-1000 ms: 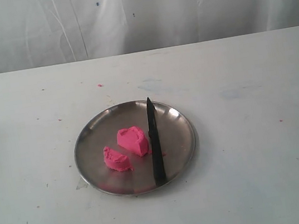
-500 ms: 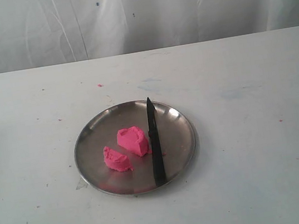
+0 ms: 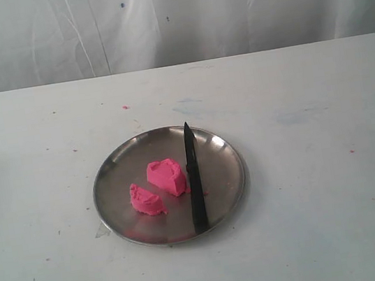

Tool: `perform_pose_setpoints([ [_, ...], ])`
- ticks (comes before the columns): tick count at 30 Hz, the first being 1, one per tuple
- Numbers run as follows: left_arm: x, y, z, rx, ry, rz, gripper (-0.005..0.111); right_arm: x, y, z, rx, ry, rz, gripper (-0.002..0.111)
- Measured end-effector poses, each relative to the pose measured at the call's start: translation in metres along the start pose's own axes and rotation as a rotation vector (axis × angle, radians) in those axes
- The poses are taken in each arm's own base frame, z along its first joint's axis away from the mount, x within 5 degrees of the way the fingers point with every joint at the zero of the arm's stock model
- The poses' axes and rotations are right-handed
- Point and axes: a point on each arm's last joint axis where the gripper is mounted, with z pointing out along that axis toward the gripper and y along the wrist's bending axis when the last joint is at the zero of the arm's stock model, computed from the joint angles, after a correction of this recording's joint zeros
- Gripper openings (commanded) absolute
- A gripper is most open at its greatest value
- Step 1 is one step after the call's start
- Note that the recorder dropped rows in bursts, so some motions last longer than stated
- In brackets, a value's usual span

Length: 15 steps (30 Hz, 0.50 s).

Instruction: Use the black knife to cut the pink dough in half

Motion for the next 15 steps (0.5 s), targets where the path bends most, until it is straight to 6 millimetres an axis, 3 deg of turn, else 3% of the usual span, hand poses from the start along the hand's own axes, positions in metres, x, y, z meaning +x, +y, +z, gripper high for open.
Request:
perform_pose_setpoints([
  [15, -0.0079, 0.0022, -0.0003, -0.024, -0.089, 0.000, 0.012, 0.0000, 0.0000, 0.0000, 0.000, 0.000, 0.000, 0.000],
])
